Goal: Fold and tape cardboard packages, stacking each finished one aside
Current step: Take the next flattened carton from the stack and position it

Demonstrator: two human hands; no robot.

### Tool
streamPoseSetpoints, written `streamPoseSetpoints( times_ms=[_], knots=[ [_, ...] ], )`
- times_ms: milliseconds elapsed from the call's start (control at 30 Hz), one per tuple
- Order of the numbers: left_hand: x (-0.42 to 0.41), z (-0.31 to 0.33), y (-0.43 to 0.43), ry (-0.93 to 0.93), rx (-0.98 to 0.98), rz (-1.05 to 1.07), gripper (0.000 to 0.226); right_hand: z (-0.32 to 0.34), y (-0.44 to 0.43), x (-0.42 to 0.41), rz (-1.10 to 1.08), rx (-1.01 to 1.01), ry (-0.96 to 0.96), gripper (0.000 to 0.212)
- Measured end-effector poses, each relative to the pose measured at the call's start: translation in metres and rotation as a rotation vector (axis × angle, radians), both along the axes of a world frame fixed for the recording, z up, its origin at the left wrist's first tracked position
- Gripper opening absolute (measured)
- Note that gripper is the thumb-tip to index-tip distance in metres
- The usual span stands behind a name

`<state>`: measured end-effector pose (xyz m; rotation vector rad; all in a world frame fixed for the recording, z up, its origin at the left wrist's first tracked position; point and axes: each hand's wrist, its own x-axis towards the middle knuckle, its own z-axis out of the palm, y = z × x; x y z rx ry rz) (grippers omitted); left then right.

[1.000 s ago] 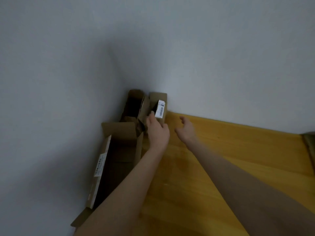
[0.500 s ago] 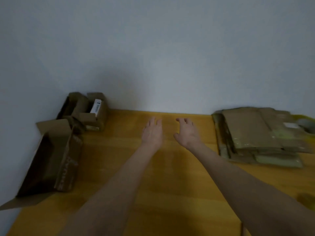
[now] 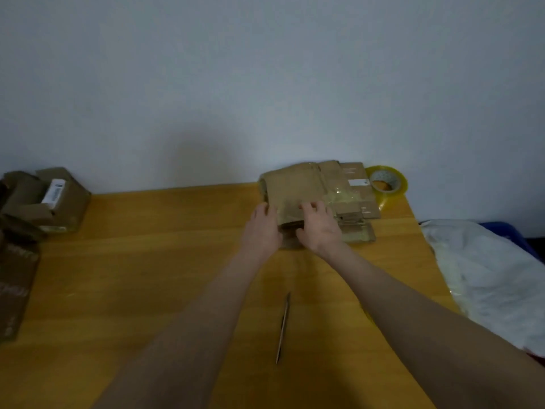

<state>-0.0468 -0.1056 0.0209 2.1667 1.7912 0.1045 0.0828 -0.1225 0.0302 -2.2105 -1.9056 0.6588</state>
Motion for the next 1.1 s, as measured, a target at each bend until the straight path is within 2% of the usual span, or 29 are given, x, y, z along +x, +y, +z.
streamPoseSetpoints(
  times_ms=[267,433,567,833,900,967,1100],
  knots=[
    [0.073,-0.022,-0.015,-0.042,-0.081,-0.039,0.057,-0.015,-0.025,0.068,-0.103,-0.076,-0.032,0.051],
    [0.099,-0.031,-0.011,-0.054,-0.084,0.009,0.060,-0.024,-0.014,0.112,-0.240,-0.104,0.225,0.048],
    [0.118,-0.036,-0.005,-0.076,-0.077,0.129,0.057,-0.030,0.004,0.144,-0.339,-0.102,0.404,0.042],
    [0.123,-0.058,0.035,-0.010,-0.059,0.355,0.065,-0.050,0.077,0.172,-0.498,-0.077,0.819,0.077],
    [0.114,-0.070,0.041,-0.011,-0.130,0.387,0.062,-0.056,0.089,0.168,-0.505,-0.093,0.824,0.084],
    [0.108,-0.076,0.042,-0.047,-0.156,0.354,0.057,-0.058,0.096,0.165,-0.487,-0.124,0.831,0.075],
    [0.099,-0.067,0.034,-0.176,-0.105,0.369,0.056,-0.051,0.094,0.153,-0.360,-0.267,1.017,0.047]
  ],
)
